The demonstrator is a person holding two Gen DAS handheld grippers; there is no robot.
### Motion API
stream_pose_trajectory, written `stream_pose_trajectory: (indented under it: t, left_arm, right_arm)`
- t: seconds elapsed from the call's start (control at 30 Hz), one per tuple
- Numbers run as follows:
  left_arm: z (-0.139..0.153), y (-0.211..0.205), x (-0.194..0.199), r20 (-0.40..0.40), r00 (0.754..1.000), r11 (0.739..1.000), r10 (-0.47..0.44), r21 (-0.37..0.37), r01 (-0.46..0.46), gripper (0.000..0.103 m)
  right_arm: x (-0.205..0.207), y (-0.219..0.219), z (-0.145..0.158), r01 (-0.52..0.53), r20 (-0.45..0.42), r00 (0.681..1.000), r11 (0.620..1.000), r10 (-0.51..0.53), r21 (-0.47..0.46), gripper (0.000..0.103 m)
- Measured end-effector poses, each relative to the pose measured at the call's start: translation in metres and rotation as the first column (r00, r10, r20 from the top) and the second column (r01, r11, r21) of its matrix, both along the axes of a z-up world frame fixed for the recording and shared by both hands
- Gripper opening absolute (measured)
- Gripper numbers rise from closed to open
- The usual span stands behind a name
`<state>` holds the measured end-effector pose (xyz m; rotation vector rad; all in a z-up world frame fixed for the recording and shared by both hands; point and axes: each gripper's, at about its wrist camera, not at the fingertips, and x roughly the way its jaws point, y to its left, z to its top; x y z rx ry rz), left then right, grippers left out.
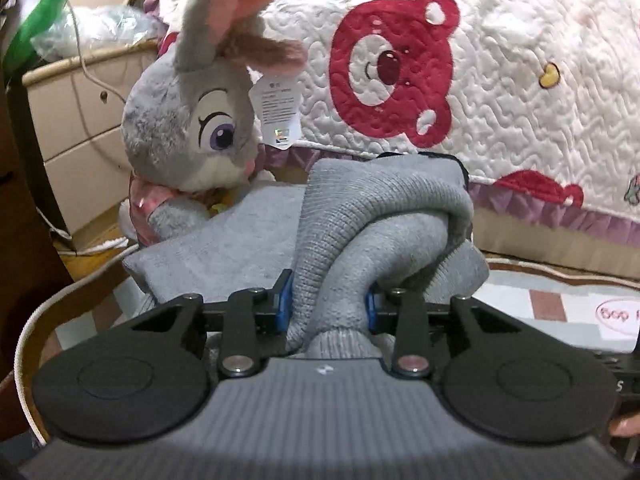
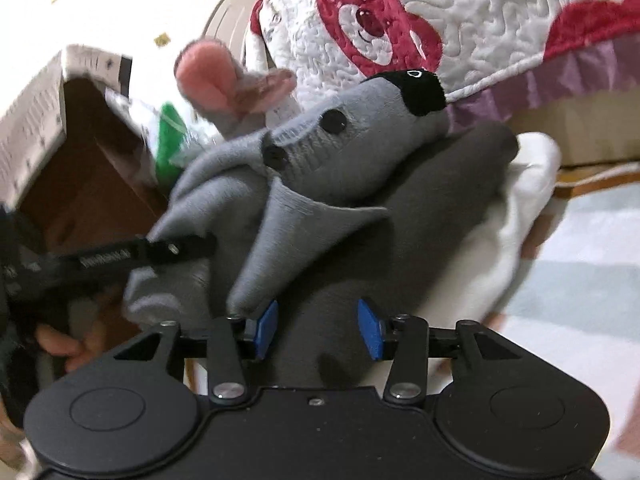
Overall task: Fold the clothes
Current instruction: 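Lower the sweater onto the folded clothes stack with both grippers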
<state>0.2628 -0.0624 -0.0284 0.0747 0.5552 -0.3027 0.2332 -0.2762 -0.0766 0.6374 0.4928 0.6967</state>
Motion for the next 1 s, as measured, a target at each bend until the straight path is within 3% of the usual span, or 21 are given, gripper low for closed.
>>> stream_pose_trajectory:
  t: [0.23,0.3,0.33,0.37,0.4,0.43,0.5,0.57,0.63,0.7,0.77,0.83,0.87,0.93,1.0]
  left_arm:
    - [0.006,0.010,0.003,-0.017,1.000,1.000,0.004,-0.025,-0.005,0.031]
    - [0.000,0.006,-0.005,-0.012,1.000,0.999,-0.004,0.039,0.005,0.030]
    - [-0.003,0.003,-0.010,-0.009,1.000,0.997,-0.009,0.074,0.010,0.030]
    - [-0.009,0.002,-0.015,-0.012,1.000,0.995,-0.018,0.097,0.019,0.030]
    - [-0.012,0.003,-0.020,-0.012,1.000,0.996,-0.023,0.090,0.024,0.030]
    - [-0.016,0.004,-0.024,-0.011,1.000,0.997,-0.027,0.077,0.027,0.030]
    - [-0.014,0.008,-0.035,0.038,0.999,0.999,-0.021,0.039,0.019,0.030]
    - [-0.013,0.009,-0.038,0.037,0.999,1.000,-0.026,-0.001,0.026,0.032]
    - [-0.020,0.007,-0.032,-0.061,0.996,0.997,-0.069,-0.048,0.067,0.039]
    - [-0.031,-0.005,-0.035,-0.133,0.981,0.990,-0.141,-0.042,0.136,0.042]
    - [-0.042,-0.015,-0.050,-0.140,0.972,0.982,-0.190,-0.011,0.190,0.047]
    - [-0.052,-0.020,-0.067,-0.153,0.961,0.973,-0.229,0.003,0.232,0.047]
    - [-0.055,-0.019,-0.074,-0.169,0.953,0.968,-0.250,-0.032,0.248,0.048]
    - [-0.054,-0.013,-0.088,-0.166,0.952,0.965,-0.259,-0.088,0.247,0.049]
    - [-0.047,-0.008,-0.101,-0.119,0.960,0.966,-0.252,-0.082,0.244,0.049]
  right_arm:
    - [0.017,0.042,0.011,-0.009,-0.026,1.000,0.995,0.012,0.101,0.060]
    - [0.031,0.051,0.011,0.010,-0.065,0.998,0.990,-0.001,0.141,0.065]
    - [0.039,0.056,0.014,0.027,-0.088,0.996,0.995,-0.019,0.092,0.058]
    - [0.047,0.061,0.017,0.042,-0.110,0.993,0.998,-0.038,0.039,0.029]
    - [0.057,0.068,0.024,0.019,-0.118,0.993,0.999,-0.025,-0.047,0.012]
    - [0.059,0.070,0.034,0.020,-0.087,0.996,0.996,-0.028,-0.092,0.012]
    - [0.048,0.066,0.053,0.015,0.042,0.999,0.995,-0.011,-0.099,0.012]
    - [0.038,0.061,0.061,0.011,0.168,0.986,0.994,0.007,-0.104,0.010]
    - [0.054,0.044,0.028,0.026,-0.034,0.999,0.999,-0.028,-0.044,0.012]
    - [0.059,0.018,-0.005,0.051,-0.180,0.983,0.994,-0.032,0.098,0.016]
    - [0.047,0.000,-0.019,0.062,-0.212,0.977,0.982,-0.024,0.176,0.021]
    - [0.030,-0.011,-0.026,0.071,-0.232,0.972,0.978,-0.024,0.197,0.039]
    - [0.022,-0.012,-0.031,0.080,-0.254,0.967,0.973,-0.023,0.217,0.050]
    - [0.016,-0.016,-0.036,0.118,-0.273,0.961,0.953,-0.039,0.278,0.050]
    - [0.010,-0.020,-0.041,0.156,-0.293,0.955,0.929,-0.054,0.337,0.050]
